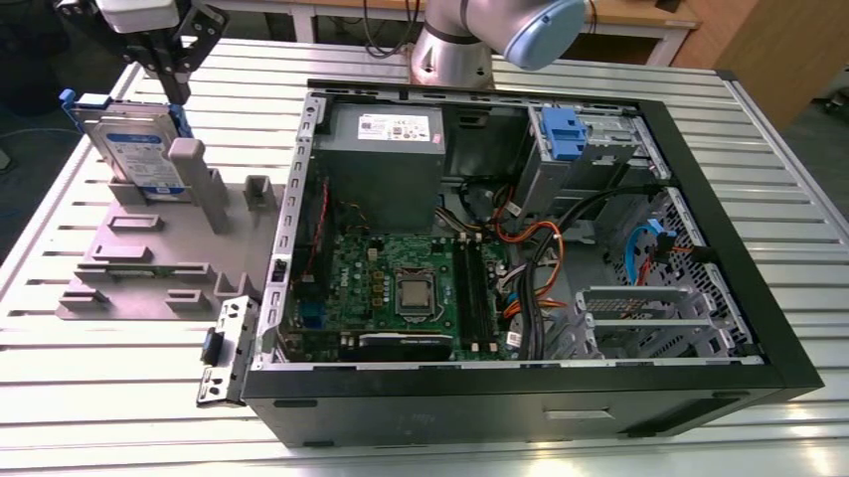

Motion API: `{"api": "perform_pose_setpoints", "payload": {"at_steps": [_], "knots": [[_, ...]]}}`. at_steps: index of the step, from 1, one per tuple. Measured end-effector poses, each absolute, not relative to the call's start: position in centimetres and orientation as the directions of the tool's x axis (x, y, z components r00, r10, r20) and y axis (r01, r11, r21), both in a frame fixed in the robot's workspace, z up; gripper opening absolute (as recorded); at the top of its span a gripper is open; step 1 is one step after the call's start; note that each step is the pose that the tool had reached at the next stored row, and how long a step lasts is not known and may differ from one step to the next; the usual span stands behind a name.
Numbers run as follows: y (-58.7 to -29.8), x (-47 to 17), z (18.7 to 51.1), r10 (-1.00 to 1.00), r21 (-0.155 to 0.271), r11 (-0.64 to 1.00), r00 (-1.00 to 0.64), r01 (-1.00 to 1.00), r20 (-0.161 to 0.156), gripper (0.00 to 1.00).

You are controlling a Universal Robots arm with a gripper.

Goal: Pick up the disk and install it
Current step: 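Reach for the disk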

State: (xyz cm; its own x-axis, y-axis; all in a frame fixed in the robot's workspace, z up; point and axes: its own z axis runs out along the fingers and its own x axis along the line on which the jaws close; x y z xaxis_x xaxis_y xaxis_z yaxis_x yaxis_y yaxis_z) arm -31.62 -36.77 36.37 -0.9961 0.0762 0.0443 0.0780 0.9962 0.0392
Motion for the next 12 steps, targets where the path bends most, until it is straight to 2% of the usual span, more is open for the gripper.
{"api": "perform_pose_setpoints", "payload": {"at_steps": [12], "knots": [[-36.74, -32.31, 36.36, 0.076, 0.039, 0.996, -0.996, 0.078, 0.044, 0.11]]}}
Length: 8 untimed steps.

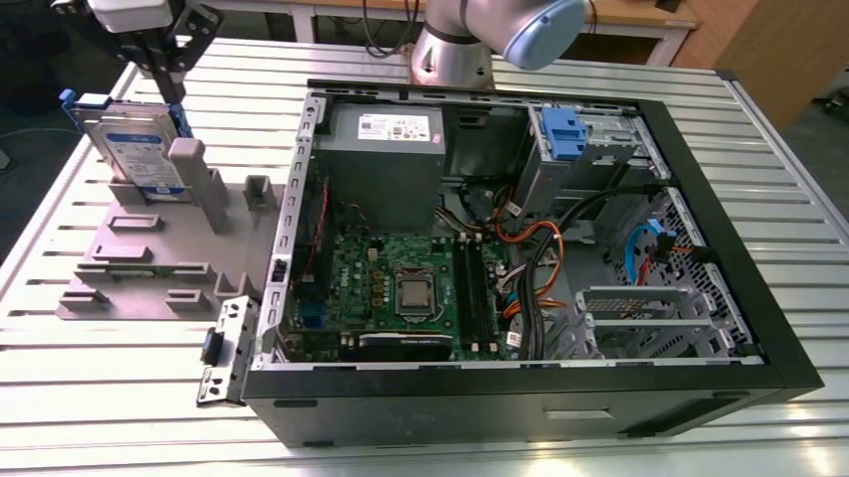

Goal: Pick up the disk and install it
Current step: 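Reach for the disk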

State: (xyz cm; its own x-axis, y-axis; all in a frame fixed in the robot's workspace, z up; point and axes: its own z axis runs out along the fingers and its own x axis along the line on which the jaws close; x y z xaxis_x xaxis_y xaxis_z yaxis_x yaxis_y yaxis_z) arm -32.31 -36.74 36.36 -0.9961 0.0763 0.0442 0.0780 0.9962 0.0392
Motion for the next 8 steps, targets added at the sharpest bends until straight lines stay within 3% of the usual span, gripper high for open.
{"api": "perform_pose_setpoints", "payload": {"at_steps": [4, 8], "knots": [[-36.3, -33.3, 36.3, 0.076, 0.039, 0.996, -0.996, 0.078, 0.043, 0.11], [-36.1, -34.5, 36.2, 0.076, 0.041, 0.996, -0.997, 0.077, 0.011, 0.11]]}}
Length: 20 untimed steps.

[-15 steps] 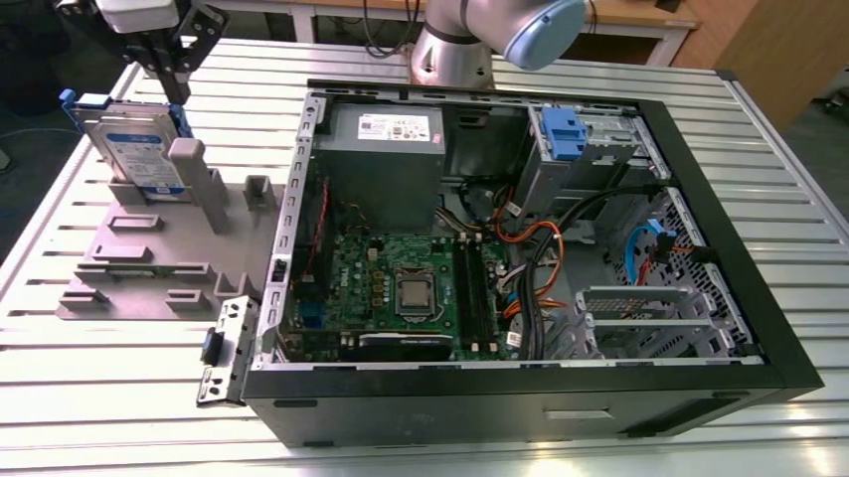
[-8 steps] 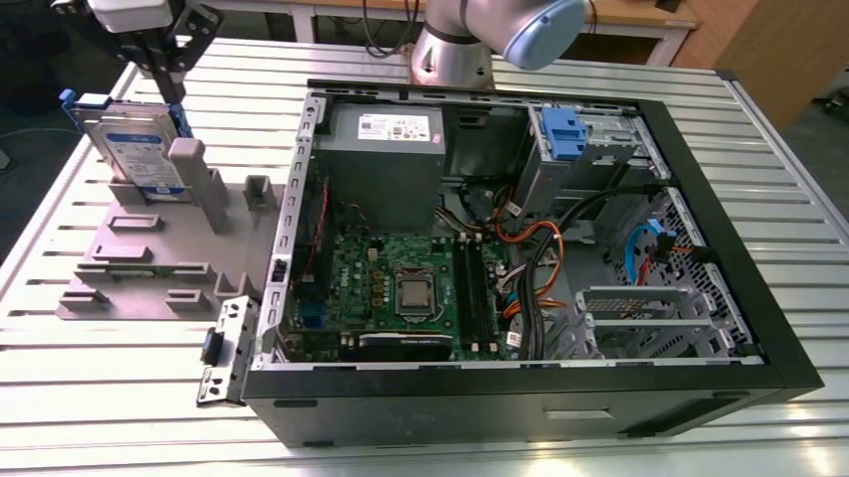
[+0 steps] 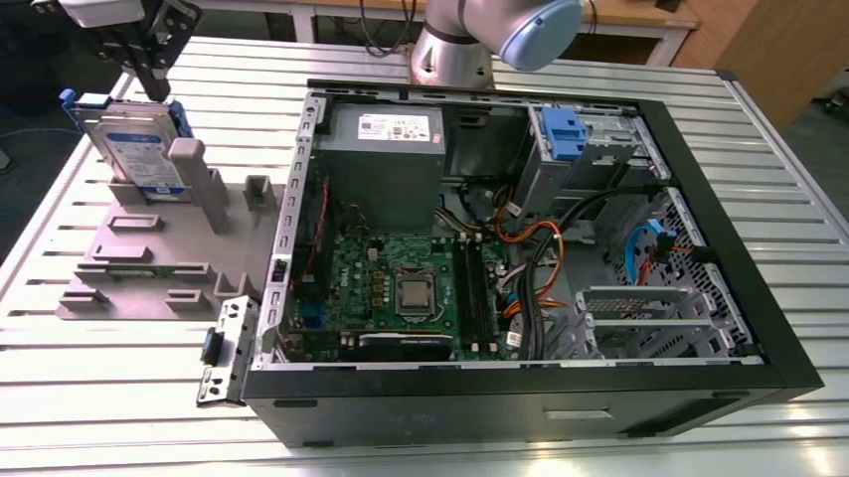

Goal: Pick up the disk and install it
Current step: 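Reach for the disk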

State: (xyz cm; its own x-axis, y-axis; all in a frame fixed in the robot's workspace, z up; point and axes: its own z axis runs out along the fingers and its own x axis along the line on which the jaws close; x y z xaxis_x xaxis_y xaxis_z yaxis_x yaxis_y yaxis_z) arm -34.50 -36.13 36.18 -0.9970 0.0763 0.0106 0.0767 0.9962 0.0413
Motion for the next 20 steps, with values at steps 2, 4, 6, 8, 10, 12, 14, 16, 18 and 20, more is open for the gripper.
{"api": "perform_pose_setpoints", "payload": {"at_steps": [2, 4, 6, 8, 10, 12, 14, 16, 18, 20], "knots": [[-36.0, -34.8, 36.2, 0.076, 0.042, 0.996, -0.997, 0.077, 0.008, 0.11], [-36.0, -35.0, 36.2, 0.076, 0.042, 0.996, -0.997, 0.077, 0.008, 0.11], [-35.9, -35.4, 36.1, 0.076, 0.042, 0.996, -0.997, 0.076, 0.008, 0.11], [-35.9, -35.9, 36.1, 0.076, 0.042, 0.996, -0.997, 0.076, 0.008, 0.11], [-35.8, -36.3, 36.1, 0.076, 0.042, 0.996, -0.997, 0.077, 0.008, 0.11], [-35.8, -36.4, 36.1, 0.076, 0.042, 0.996, -0.997, 0.077, 0.008, 0.11], [-35.8, -36.5, 36.1, 0.076, 0.042, 0.996, -0.997, 0.076, 0.008, 0.11], [-35.8, -36.5, 36.1, 0.076, 0.042, 0.996, -0.997, 0.077, 0.008, 0.11], [-35.8, -36.5, 36.1, 0.076, 0.042, 0.996, -0.997, 0.077, 0.008, 0.11], [-35.8, -36.5, 36.1, 0.076, 0.042, 0.996, -0.997, 0.077, 0.008, 0.11]]}}
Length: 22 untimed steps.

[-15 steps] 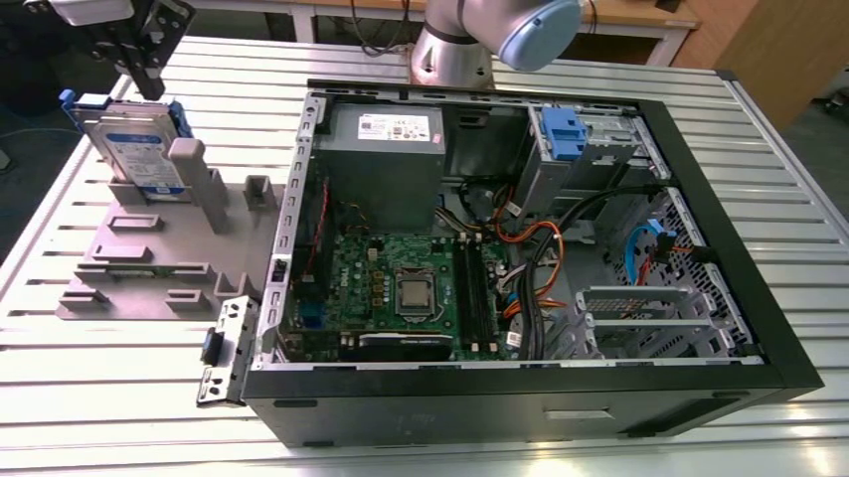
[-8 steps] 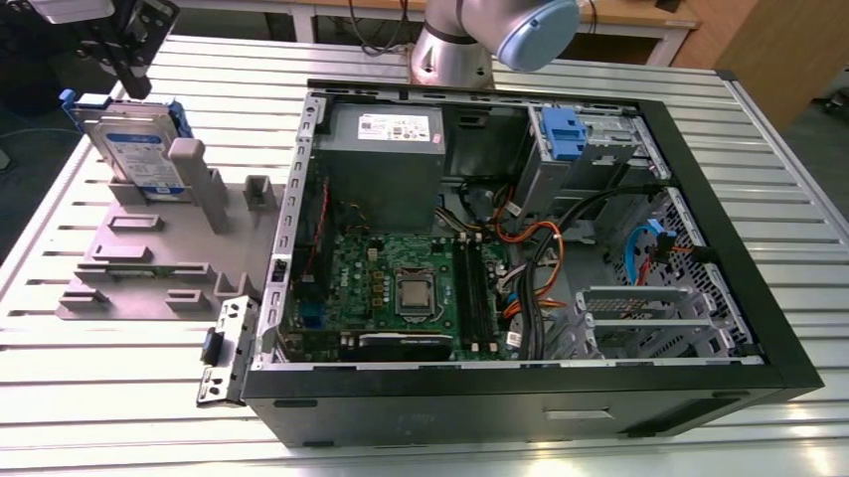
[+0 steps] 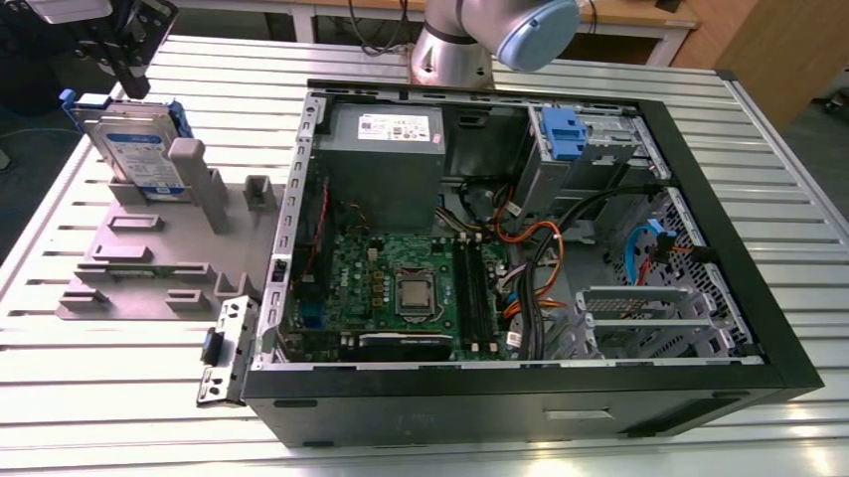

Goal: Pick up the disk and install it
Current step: 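Reach for the disk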

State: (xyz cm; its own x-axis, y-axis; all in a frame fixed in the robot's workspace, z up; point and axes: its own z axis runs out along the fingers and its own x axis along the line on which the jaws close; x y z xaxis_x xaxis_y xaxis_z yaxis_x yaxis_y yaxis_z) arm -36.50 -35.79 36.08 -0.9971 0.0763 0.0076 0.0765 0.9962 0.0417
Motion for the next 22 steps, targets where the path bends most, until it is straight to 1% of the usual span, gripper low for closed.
{"api": "perform_pose_setpoints", "payload": {"at_steps": [9, 22], "knots": [[-35.5, -37.1, 36.0, 0.076, 0.042, 0.996, -0.997, 0.077, 0.008, 0.11], [-34.1, -42.3, 35.6, 0.076, 0.042, 0.996, -0.997, 0.077, 0.008, 0.11]]}}
